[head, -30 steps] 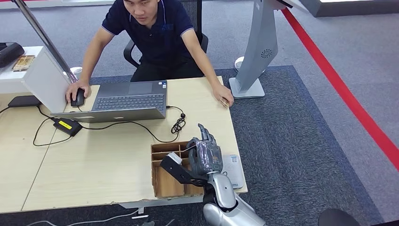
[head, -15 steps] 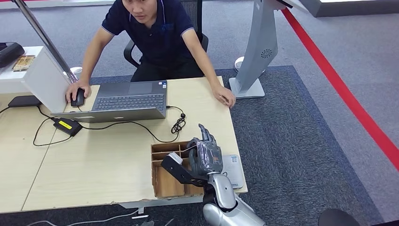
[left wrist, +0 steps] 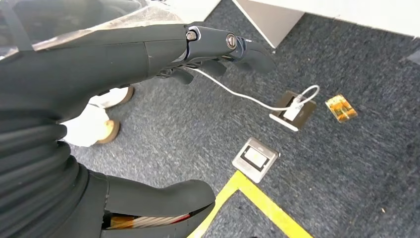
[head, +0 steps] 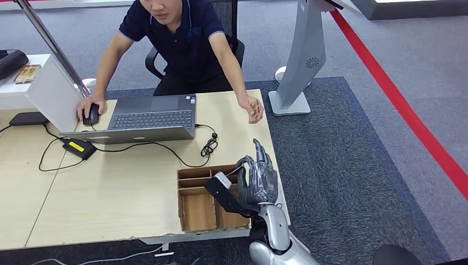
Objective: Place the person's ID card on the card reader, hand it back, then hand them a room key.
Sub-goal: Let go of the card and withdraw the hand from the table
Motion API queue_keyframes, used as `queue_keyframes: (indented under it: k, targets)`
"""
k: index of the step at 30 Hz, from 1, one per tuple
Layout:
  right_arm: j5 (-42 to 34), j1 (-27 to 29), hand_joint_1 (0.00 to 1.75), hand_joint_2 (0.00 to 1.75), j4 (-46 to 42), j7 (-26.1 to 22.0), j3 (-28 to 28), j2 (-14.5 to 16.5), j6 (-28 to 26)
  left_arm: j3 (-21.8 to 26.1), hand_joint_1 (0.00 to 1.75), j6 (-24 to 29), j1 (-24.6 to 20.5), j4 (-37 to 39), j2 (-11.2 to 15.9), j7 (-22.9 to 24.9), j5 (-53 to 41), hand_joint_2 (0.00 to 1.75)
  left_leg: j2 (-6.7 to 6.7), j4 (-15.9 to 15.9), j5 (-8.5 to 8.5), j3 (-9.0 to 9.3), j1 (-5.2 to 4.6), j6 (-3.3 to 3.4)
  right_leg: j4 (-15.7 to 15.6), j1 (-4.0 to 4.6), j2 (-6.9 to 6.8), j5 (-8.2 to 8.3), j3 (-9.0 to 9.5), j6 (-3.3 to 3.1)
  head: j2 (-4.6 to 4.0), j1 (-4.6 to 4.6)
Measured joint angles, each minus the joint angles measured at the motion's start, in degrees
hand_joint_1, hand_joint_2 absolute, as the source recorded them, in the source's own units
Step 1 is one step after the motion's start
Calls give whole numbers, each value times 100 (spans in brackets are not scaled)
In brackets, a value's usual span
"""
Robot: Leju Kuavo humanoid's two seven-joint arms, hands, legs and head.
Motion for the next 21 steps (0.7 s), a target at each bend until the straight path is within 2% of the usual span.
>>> queue_keyframes:
  k: [13,21]
  targets:
    - [595,629,175,175,-1903,162,-602,-347,-221,263,0,81,152,7,158,-237,163,175,0,0,0,0,0,0,0,0,0,0,0,0,0,-1]
    - [593,682,175,175,-2455,132,-809,-416,-592,327,0,228,152,7,120,-96,97,175,0,0,0,0,-1,0,0,-1,1,1,1,0,0,-1]
